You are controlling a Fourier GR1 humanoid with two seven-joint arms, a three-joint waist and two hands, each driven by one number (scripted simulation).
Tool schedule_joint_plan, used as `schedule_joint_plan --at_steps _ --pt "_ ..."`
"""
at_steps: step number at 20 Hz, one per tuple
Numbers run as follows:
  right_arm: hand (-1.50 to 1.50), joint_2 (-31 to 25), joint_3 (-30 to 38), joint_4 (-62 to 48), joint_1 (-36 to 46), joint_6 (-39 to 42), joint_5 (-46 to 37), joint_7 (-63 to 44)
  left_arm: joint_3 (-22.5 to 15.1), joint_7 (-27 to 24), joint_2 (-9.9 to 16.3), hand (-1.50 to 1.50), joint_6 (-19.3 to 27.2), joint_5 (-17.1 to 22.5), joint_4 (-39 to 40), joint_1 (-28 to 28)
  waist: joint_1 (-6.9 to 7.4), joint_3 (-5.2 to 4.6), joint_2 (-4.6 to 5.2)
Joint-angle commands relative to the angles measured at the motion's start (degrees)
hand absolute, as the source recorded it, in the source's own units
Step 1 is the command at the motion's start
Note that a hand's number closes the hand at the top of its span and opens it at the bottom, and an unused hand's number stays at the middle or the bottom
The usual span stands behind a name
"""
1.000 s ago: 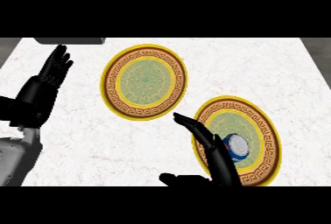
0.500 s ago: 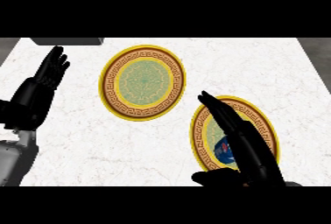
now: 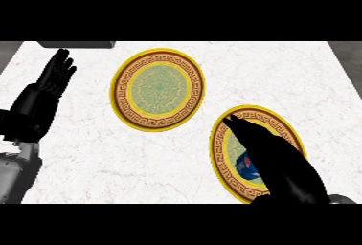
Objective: Pick the can from the plate and place it in the plate
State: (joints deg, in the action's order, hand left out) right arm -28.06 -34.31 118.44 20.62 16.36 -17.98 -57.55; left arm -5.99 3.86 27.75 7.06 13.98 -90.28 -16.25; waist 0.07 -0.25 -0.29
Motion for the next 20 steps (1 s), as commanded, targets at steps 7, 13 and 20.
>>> schedule_joint_plan --at_steps 7,13,20 --pt "-1.5 1.4 -0.82 -7.71 5.24 7.37 3.88 -10.34 0.19 0.18 -1.53 0.0 -0.42 -1.33 -2.04 1.98 0.5 0.2 0.25" --pt "-1.5 -1.23 -0.66 -10.9 6.47 11.12 3.67 -11.58 1.09 1.37 -1.61 0.0 -1.32 -1.54 0.0 -1.01 0.01 0.18 0.3" --pt "-1.5 -2.35 0.83 -11.68 2.22 11.06 2.17 -9.85 2.17 -0.38 -2.67 0.0 -2.23 -2.01 -3.01 3.99 0.07 0.22 0.17"
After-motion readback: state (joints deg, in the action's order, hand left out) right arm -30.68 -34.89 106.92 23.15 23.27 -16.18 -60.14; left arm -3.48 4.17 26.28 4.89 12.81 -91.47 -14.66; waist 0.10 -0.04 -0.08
